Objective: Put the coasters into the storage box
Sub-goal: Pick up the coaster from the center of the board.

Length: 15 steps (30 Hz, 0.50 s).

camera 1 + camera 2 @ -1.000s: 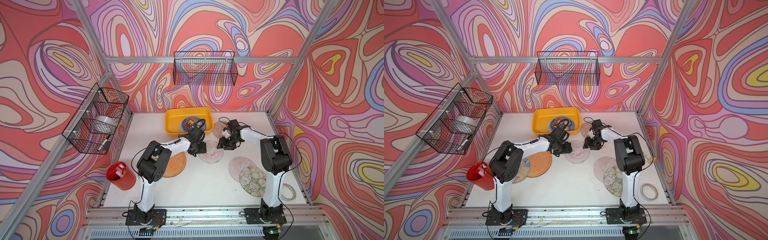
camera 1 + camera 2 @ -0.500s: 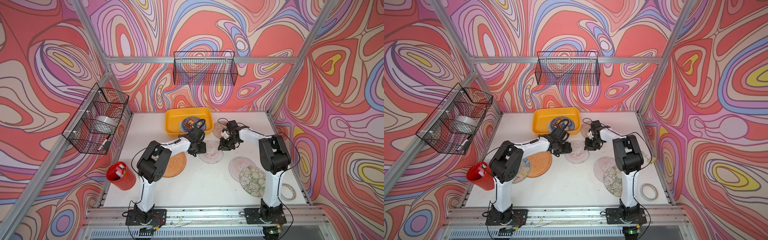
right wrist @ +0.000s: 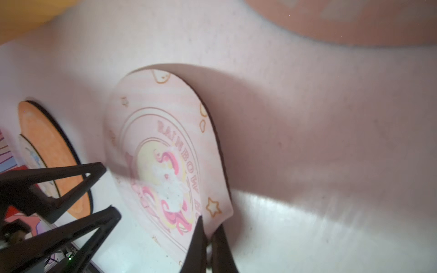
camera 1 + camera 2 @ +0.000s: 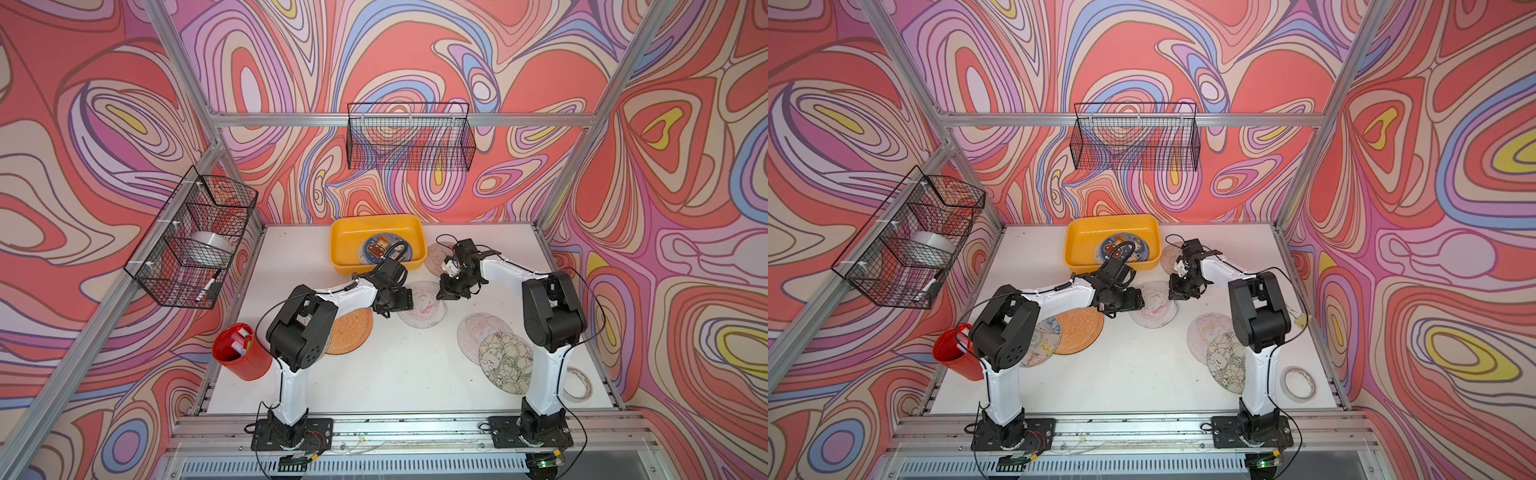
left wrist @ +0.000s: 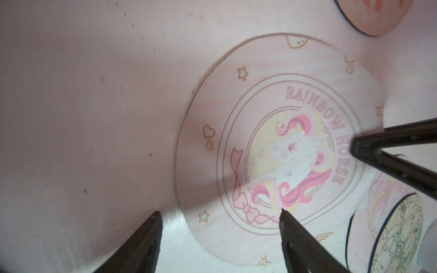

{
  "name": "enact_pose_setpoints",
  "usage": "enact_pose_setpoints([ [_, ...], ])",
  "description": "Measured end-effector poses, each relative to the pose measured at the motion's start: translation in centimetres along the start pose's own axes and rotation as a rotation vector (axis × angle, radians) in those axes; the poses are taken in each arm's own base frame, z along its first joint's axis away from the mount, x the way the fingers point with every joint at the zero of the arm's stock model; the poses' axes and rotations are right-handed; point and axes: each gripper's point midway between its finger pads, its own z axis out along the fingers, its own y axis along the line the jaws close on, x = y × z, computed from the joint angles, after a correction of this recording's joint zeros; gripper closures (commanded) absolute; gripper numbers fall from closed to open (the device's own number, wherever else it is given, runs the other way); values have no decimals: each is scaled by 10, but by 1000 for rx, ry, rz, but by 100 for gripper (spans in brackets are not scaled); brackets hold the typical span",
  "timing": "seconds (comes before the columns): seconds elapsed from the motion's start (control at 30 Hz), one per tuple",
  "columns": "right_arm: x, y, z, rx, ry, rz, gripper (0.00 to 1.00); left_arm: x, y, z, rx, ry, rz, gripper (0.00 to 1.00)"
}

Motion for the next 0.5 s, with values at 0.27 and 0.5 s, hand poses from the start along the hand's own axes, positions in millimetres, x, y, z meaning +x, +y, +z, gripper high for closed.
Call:
enact_pose_setpoints([
  [0.27, -21, 62, -60, -78, -102, -92, 100, 11, 19, -19, 9, -4, -54, 7],
  [0.5, -52, 112, -108, -144, -214, -161, 100, 14, 20, -36, 42, -37, -59, 4],
])
